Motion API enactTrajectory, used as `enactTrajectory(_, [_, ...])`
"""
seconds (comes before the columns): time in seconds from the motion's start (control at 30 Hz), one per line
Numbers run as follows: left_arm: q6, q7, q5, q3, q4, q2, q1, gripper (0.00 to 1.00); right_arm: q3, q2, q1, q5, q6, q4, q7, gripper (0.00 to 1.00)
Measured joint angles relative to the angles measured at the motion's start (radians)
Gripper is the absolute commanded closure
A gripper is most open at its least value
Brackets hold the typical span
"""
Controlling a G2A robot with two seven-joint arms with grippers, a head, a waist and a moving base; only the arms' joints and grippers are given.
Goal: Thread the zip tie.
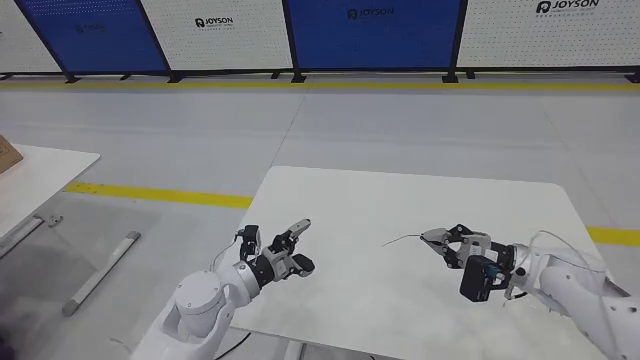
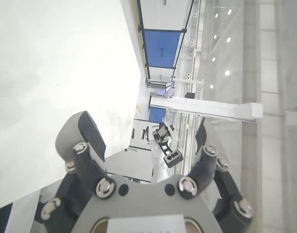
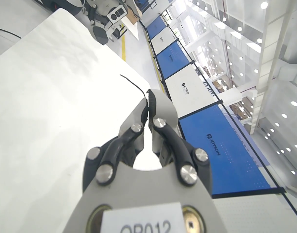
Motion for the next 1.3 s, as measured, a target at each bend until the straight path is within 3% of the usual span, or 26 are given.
enactTrajectory(0.13, [0.007,-0.035,-0.137,-0.024,0.015,-0.001,0.004,0.0,-0.035,-0.022,0.043,-0.001,0.028,-0.03,0.083,1.0])
enactTrajectory(0.33, [0.007,-0.069,-0.208,-0.005,0.022,0.011,0.012,0.0,-0.165,-0.084,0.157,-0.001,0.026,0.0,0.112,1.0])
enactTrajectory(0.5, [0.007,-0.02,-0.281,0.069,0.072,0.025,-0.044,0.0,-0.238,-0.148,0.216,-0.001,-0.014,0.077,0.034,1.0])
enactTrajectory(0.57, [0.007,-0.005,-0.29,0.082,0.082,0.027,-0.056,0.0,-0.236,-0.15,0.216,-0.001,-0.022,0.081,0.027,1.0])
enactTrajectory(1.03, [0.007,-0.008,-0.288,0.08,0.08,0.027,-0.054,0.0,-0.234,-0.149,0.213,-0.001,-0.016,0.078,0.034,1.0])
enactTrajectory(1.3, [0.007,-0.008,-0.288,0.08,0.08,0.027,-0.054,0.0,-0.236,-0.158,0.214,-0.001,0.037,0.008,0.246,1.0])
